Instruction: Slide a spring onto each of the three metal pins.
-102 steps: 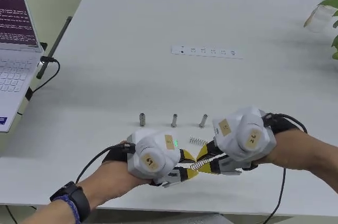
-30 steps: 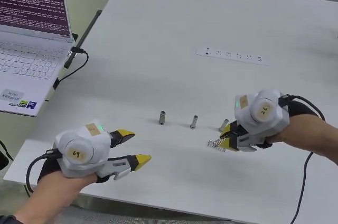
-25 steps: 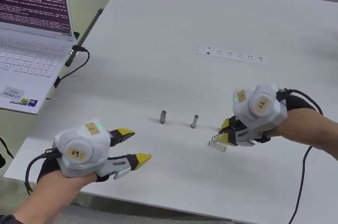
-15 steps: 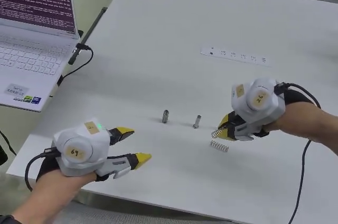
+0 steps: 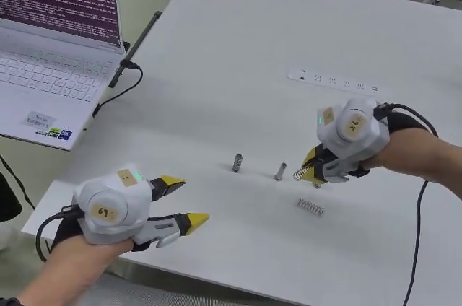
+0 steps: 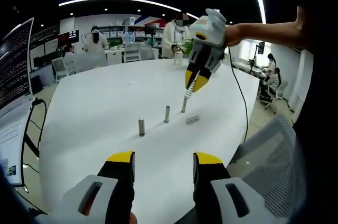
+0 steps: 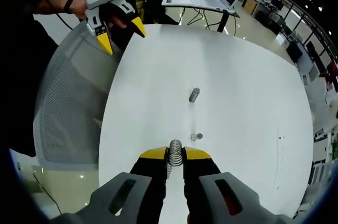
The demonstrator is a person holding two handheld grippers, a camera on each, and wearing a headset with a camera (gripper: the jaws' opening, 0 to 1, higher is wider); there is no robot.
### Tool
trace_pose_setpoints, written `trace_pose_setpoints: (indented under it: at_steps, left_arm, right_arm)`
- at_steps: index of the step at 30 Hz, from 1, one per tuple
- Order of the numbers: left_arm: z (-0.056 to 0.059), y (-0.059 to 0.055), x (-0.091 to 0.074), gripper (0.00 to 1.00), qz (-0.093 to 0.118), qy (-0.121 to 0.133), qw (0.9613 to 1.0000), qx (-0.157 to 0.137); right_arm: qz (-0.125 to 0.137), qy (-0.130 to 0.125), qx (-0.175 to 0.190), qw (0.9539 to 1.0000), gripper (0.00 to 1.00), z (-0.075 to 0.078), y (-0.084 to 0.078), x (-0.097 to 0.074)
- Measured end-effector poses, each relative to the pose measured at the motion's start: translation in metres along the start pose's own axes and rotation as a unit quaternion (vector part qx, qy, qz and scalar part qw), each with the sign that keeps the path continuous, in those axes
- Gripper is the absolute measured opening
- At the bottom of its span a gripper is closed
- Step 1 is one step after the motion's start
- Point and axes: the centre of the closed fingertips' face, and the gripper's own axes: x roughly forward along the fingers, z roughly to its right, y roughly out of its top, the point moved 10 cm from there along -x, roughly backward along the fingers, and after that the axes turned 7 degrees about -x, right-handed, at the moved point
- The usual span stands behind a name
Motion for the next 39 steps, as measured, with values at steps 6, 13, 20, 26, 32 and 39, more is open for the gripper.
trace_pose_setpoints:
  at_steps: [6, 13, 20, 26, 32, 39]
  left_arm:
    - [-0.001, -0.003, -0.002, 0.39, 0.000, 0.003, 1.0000, -0.006]
    - [-0.002, -0.002, -0.005, 0.39, 0.003, 0.009, 0.9999, -0.010]
    - [-0.004, -0.002, -0.010, 0.39, 0.006, 0.016, 0.9997, -0.016]
    - [-0.005, -0.005, -0.014, 0.39, 0.003, 0.023, 0.9995, -0.022]
    - [-0.005, -0.006, -0.016, 0.39, 0.003, 0.029, 0.9992, -0.027]
    - [-0.005, -0.004, -0.016, 0.39, 0.004, 0.033, 0.9990, -0.029]
  right_arm:
    - [-0.007, 0.005, -0.006, 0.9999, 0.08, 0.010, 0.003, 0.006]
    - [-0.022, 0.009, -0.014, 0.9996, 0.08, 0.022, 0.004, 0.013]
    - [-0.028, 0.014, -0.019, 0.9993, 0.08, 0.030, 0.004, 0.022]
    - [-0.034, 0.019, -0.023, 0.9990, 0.08, 0.034, 0.003, 0.030]
    - [-0.039, 0.024, -0.029, 0.9985, 0.08, 0.037, 0.001, 0.037]
    - [-0.045, 0.028, -0.039, 0.9978, 0.08, 0.042, 0.002, 0.041]
